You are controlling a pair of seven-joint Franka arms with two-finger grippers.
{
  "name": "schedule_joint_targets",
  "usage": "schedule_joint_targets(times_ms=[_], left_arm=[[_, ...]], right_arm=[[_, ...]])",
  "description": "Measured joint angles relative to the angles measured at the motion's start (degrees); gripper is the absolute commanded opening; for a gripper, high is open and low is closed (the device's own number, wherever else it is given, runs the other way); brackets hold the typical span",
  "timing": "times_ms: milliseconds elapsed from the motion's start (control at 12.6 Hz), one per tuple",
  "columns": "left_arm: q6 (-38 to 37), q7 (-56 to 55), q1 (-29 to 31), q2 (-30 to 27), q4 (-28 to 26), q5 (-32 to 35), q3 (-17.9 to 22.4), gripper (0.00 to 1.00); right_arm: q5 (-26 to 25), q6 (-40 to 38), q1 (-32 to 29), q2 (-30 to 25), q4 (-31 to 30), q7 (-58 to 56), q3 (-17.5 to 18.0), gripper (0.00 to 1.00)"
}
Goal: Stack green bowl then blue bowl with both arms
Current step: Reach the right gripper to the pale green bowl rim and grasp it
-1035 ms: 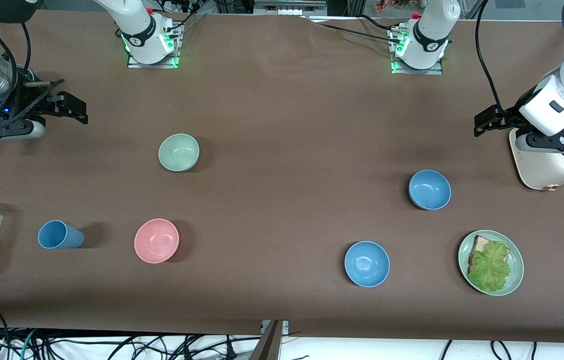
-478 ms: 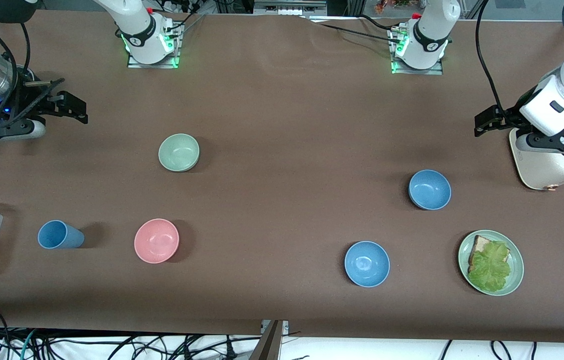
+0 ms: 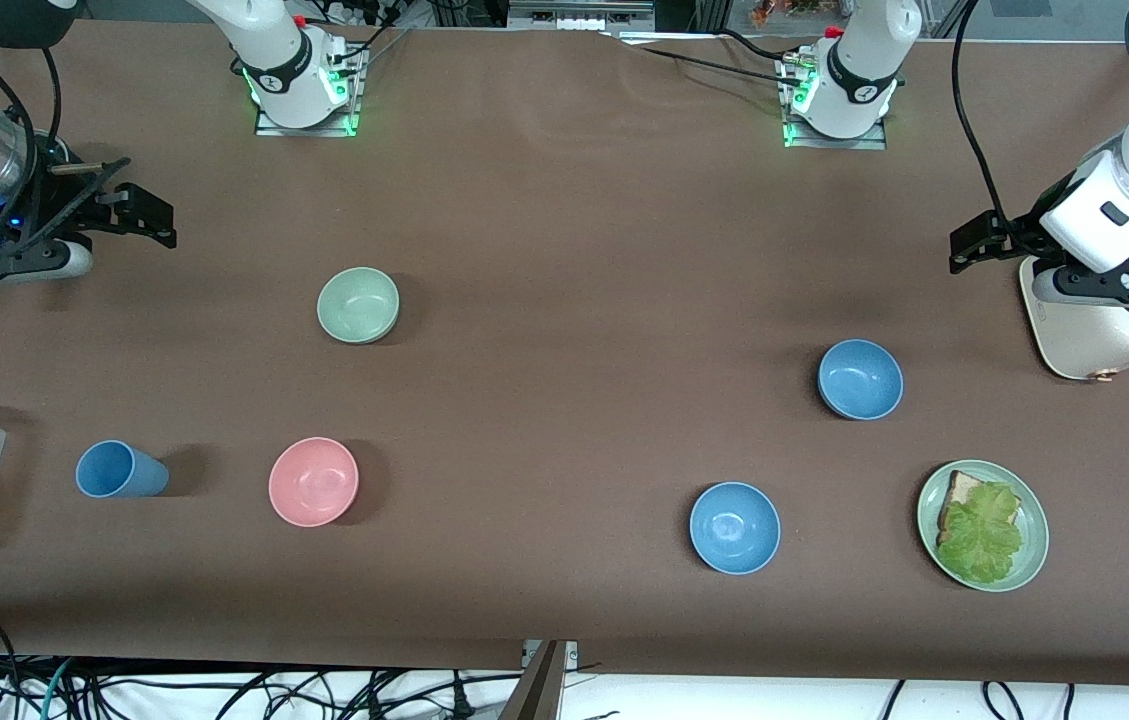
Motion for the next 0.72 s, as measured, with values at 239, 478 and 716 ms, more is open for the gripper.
schedule_joint_targets(times_ms=[239,478,716], left_arm=[[0.00,0.00,0.05,0.00,0.00,0.00,0.00,1.00],[0.00,0.00,0.07,0.00,0.00,0.00,0.00,1.00],[0.00,0.00,0.07,0.00,0.00,0.00,0.00,1.00]], right_arm=[[0.00,0.00,0.00,0.02,-0.03,-0.01,0.00,1.00],[0.00,-0.03,0.00,0.08,-0.11,-0.01,0.00,1.00],[0.01,1.29,0.00,0.38,-1.99,-0.01,0.00,1.00]])
